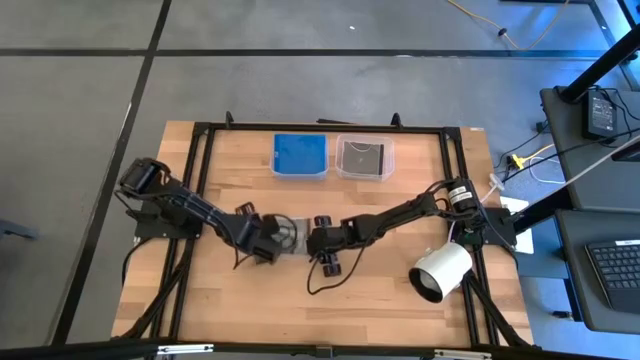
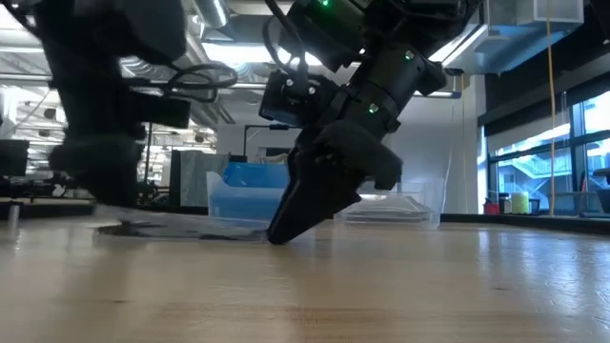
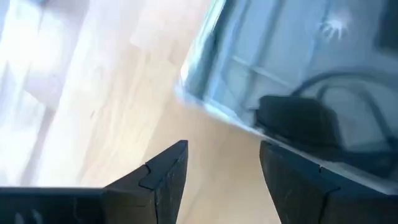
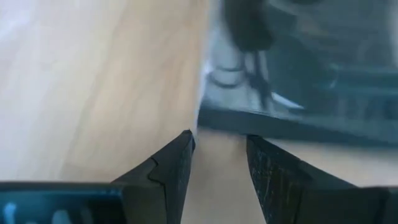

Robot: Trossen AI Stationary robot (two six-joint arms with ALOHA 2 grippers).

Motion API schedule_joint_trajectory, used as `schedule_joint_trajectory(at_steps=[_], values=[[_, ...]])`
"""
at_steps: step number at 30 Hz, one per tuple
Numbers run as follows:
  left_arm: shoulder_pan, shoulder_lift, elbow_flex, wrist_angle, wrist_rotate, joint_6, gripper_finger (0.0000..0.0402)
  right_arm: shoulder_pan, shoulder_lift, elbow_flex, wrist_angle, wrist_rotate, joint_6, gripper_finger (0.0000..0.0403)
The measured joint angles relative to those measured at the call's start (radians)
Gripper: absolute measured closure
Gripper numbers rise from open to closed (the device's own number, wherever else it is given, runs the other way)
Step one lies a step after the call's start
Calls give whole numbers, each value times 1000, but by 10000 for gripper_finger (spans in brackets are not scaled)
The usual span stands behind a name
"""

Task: Pick & place jewel cases by type
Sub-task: Put the black CD case into the transparent bin

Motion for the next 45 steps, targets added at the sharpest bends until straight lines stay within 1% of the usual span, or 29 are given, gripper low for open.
schedule_joint_trajectory(at_steps=[1,3,7,10,16,21,28,31,36,41,45], values=[[-1,-10,-33,57,-19,-34,202,1,0,0,0,-7,-3,240],[-7,-27,-93,143,-25,-80,203,2,0,0,2,-15,-6,240],[-15,-45,-176,254,-40,-94,204,-1,0,0,4,-20,-2,240],[-16,-47,-181,257,-49,-93,204,-6,0,0,4,-20,18,240],[-20,-71,-187,262,-24,-18,208,-7,0,0,6,-3,110,240],[-41,-79,-187,259,-20,-15,210,-8,-6,0,-1,19,168,240],[-65,-81,-183,295,91,-44,210,-9,-49,-3,-73,36,168,240],[-73,-81,-184,314,102,-43,210,-10,-52,-4,-76,37,165,240],[-77,-81,-185,337,125,-39,212,-10,-53,-8,-78,48,222,240],[-77,-81,-185,341,126,-37,212,-10,-54,-8,-82,54,283,240],[-76,-81,-185,344,119,-37,212,-10,-54,-10,-68,61,284,240]])
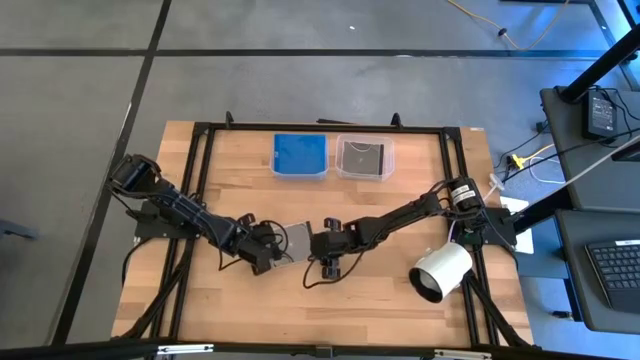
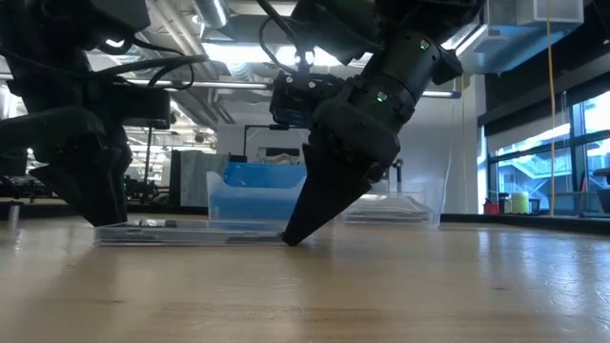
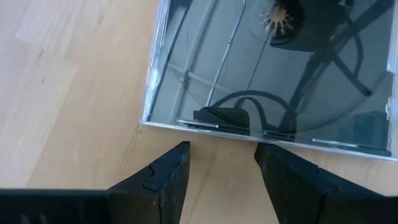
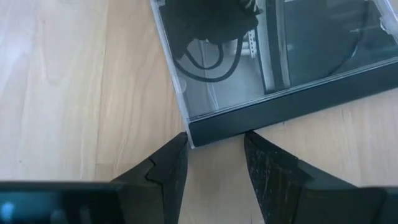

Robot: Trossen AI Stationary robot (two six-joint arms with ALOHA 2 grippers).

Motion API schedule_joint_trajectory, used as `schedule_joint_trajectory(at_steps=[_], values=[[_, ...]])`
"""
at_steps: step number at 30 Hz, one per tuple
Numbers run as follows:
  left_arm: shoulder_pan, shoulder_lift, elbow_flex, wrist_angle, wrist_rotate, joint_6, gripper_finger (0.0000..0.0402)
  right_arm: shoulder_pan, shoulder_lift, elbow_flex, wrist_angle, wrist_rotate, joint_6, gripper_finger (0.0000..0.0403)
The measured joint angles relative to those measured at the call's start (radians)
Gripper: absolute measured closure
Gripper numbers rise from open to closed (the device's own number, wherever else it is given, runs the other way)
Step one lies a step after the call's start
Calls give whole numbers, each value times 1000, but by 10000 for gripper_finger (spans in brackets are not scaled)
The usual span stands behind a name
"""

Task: Pick & place jewel cases by type
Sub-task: Put the black CD case into the transparent bin

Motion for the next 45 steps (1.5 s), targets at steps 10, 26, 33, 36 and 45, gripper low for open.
schedule_joint_trajectory(at_steps=[10,26,33,36,45], values=[[0,0,0,2,-14,0,212,12,-1,-5,24,58,-17,240],[1,0,0,0,-12,0,211,72,-13,-7,64,216,-77,240],[1,0,0,-1,-11,0,211,81,-23,-7,67,224,-94,240],[1,0,0,-1,-11,0,211,92,-36,-9,63,245,-130,240],[1,0,0,-2,-6,-9,213,92,-42,-8,91,200,-141,240]])
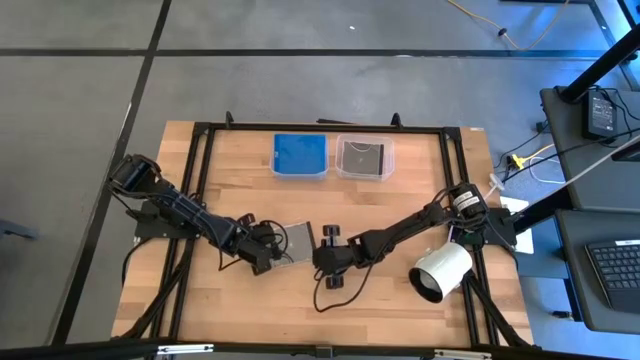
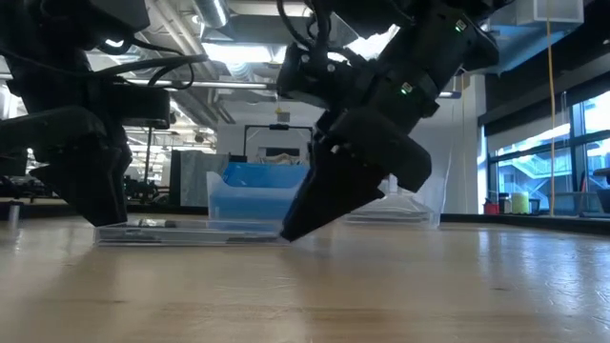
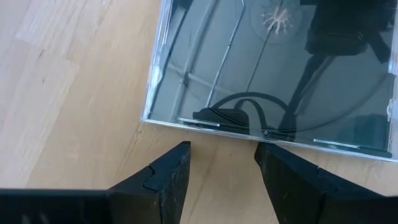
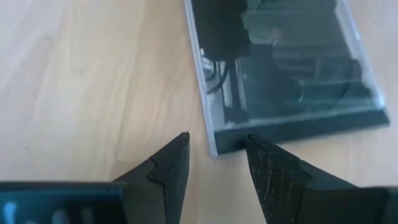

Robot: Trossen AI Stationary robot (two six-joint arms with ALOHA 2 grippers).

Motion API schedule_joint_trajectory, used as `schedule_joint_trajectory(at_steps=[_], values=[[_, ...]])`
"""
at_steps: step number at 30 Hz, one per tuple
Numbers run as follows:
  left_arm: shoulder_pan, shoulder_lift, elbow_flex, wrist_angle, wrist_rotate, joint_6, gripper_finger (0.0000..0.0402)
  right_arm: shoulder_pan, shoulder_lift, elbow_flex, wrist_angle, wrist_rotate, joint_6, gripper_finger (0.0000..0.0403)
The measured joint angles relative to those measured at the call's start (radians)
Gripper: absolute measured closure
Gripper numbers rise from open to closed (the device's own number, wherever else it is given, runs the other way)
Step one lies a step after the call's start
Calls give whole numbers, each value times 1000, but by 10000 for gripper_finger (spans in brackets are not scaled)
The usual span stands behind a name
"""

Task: Pick & place jewel cases by type
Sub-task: Put the black CD case into the transparent bin

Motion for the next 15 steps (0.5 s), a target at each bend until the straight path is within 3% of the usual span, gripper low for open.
schedule_joint_trajectory(at_steps=[9,15], values=[[0,0,0,-1,8,-7,214,-11,-1,3,-81,-24,125,240],[0,0,0,0,9,-9,214,-28,12,-35,27,-71,167,240]])
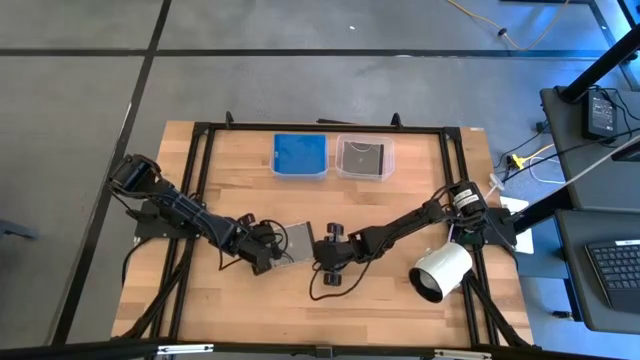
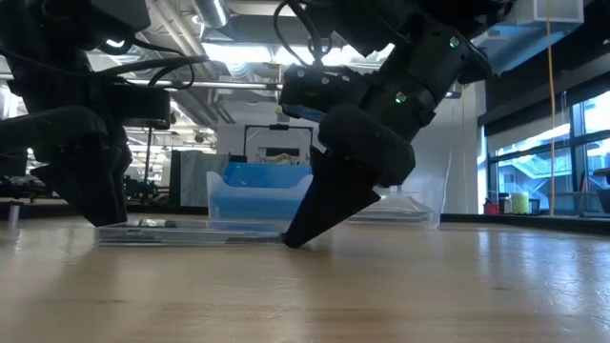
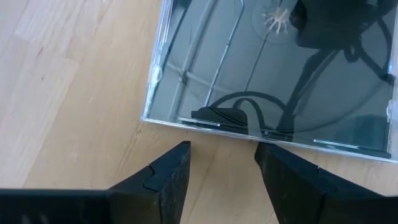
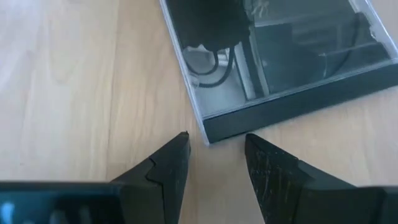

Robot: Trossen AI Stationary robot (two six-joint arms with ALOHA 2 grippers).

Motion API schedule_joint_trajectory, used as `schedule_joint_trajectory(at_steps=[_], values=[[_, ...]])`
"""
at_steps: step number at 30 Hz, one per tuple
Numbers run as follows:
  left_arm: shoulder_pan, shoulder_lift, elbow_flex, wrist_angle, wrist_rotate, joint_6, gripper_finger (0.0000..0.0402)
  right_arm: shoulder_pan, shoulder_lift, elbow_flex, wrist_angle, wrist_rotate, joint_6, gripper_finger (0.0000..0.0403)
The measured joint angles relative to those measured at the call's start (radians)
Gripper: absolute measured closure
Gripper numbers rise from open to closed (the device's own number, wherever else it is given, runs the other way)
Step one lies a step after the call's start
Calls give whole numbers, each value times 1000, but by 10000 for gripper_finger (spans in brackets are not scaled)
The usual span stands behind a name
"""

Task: Pick & place jewel cases by type
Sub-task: Put the black CD case into the transparent bin

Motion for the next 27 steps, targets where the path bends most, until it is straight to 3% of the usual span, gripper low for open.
schedule_joint_trajectory(at_steps=[27], values=[[-2,0,-2,8,-9,15,217,-17,-25,-16,85,-11,-105,240]])
